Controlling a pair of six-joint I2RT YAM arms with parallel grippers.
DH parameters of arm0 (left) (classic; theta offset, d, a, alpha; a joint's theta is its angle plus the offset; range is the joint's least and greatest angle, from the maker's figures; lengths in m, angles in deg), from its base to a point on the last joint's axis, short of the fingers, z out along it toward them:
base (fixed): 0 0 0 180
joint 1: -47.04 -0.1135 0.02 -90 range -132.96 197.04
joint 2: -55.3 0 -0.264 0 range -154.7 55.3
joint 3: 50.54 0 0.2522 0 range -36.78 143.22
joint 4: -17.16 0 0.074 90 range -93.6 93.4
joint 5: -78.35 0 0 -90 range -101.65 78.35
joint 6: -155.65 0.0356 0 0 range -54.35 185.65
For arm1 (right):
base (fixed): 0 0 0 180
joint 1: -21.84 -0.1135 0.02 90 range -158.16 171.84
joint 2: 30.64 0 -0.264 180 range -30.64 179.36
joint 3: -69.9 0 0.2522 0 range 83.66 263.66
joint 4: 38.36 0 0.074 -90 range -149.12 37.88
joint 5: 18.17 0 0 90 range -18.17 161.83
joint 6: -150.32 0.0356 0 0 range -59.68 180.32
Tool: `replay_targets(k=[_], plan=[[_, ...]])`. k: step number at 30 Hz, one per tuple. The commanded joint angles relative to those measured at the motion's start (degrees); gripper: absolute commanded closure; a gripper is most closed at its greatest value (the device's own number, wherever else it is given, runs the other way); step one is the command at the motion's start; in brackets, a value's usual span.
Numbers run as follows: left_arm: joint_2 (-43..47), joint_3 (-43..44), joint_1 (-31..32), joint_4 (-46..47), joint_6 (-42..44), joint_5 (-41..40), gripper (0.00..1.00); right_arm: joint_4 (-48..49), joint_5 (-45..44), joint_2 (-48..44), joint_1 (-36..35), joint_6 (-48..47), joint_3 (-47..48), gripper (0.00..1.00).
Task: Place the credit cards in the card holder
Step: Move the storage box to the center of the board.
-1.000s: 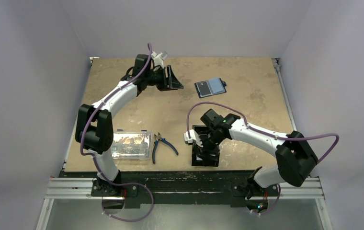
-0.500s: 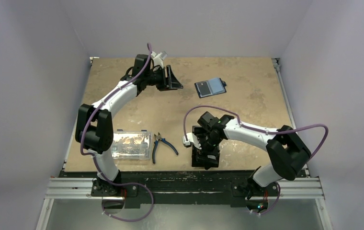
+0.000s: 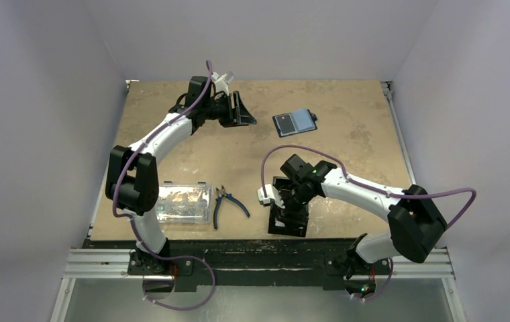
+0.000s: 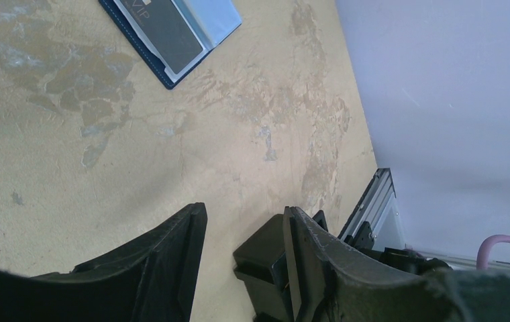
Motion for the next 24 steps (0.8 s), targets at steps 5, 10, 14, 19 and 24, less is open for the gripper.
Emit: replay_targets(k=[5, 10, 14, 19, 24], plan=[[-0.4, 0.2, -0.4, 2.3, 0.8, 1.1, 0.51, -2.0, 3.0, -1.1, -0.3, -1.8, -0.4, 0.60], [-0.4, 0.2, -0.4, 2.3, 0.8, 1.0, 0.51, -1.6, 3.0, -1.4, -0.3, -1.3, -0.5, 0.73], [-0.4, 0.2, -0.4, 2.3, 0.8, 1.0, 0.51, -1.4, 2.9, -1.6, -0.3, -1.1, -0.6, 0.81], [-0.5, 0.2, -0.4, 2.3, 0.9, 1.0, 0.51, -1.4, 2.8, -2.0, -0.3, -0.7, -0.7, 0.91], [-0.5, 0.2, -0.4, 2.3, 0.9, 1.0, 0.51, -0.6, 2.0, -1.5, -0.3, 0.3, -0.8, 0.96]])
